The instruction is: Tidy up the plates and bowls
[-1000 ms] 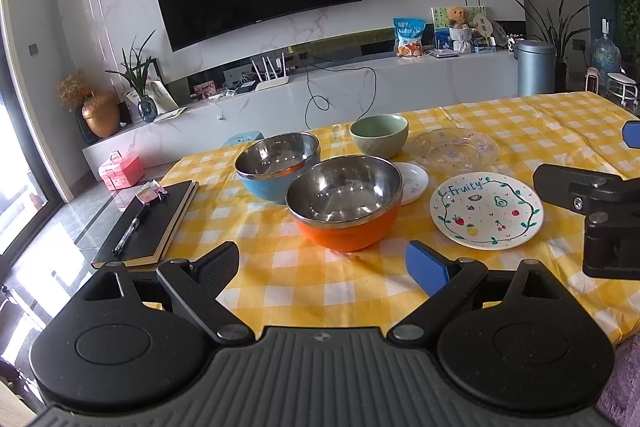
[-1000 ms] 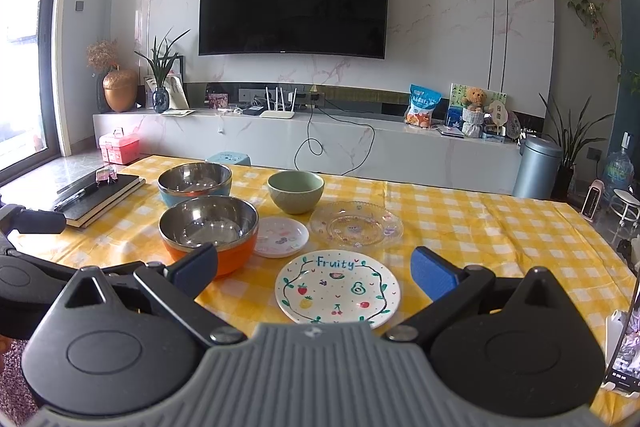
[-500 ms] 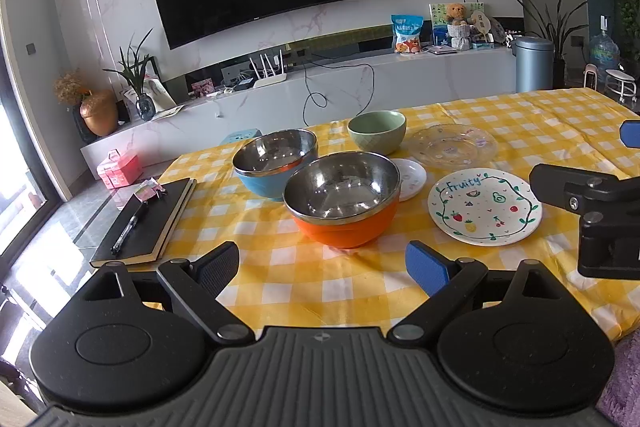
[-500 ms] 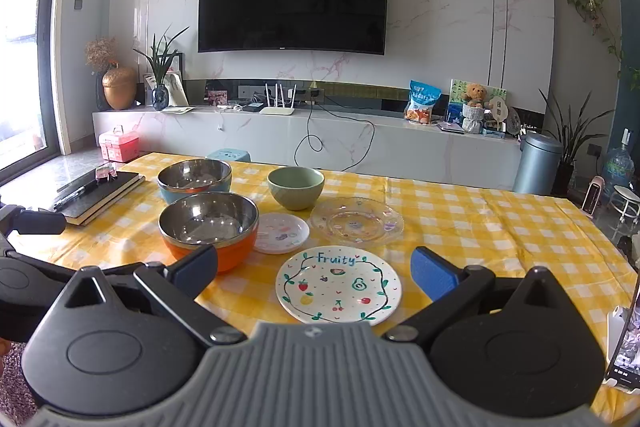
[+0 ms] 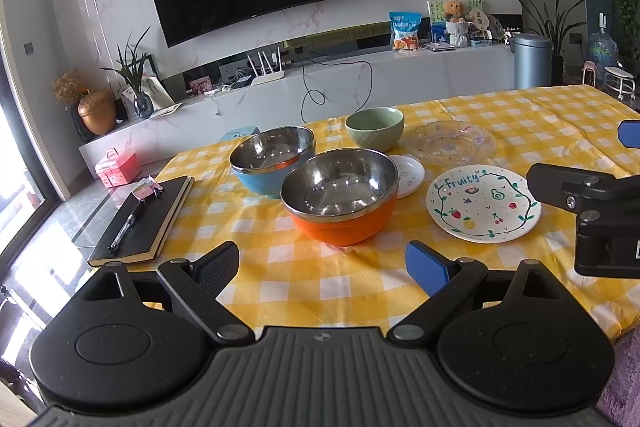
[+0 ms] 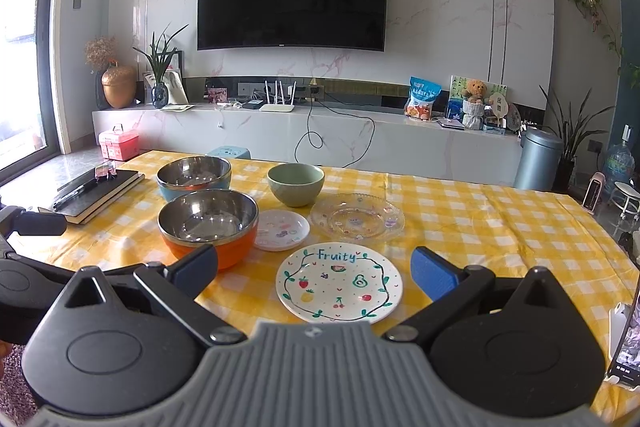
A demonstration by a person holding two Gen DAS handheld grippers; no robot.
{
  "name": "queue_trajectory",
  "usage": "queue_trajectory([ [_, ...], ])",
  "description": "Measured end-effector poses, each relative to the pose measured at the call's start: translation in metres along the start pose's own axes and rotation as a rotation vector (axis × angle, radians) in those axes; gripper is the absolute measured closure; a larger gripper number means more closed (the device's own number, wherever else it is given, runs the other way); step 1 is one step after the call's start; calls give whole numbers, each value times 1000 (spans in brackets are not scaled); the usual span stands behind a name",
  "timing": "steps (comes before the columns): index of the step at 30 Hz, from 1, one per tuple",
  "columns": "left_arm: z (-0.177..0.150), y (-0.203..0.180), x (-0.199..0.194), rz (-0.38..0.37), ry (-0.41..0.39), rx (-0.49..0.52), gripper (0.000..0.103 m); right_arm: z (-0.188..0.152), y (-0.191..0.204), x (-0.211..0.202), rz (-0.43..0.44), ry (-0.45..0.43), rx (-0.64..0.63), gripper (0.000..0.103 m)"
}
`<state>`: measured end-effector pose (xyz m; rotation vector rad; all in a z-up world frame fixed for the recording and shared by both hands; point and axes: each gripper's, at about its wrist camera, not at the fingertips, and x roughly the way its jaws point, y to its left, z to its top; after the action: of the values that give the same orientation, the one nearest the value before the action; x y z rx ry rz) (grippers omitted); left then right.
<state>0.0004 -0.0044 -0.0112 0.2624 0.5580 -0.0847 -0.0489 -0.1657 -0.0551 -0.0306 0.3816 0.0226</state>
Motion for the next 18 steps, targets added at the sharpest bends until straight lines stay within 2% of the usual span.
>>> queue_trajectory([
  [18, -1, 0, 2, 1, 4, 1, 0, -2, 1, 1, 4, 11, 4, 2],
])
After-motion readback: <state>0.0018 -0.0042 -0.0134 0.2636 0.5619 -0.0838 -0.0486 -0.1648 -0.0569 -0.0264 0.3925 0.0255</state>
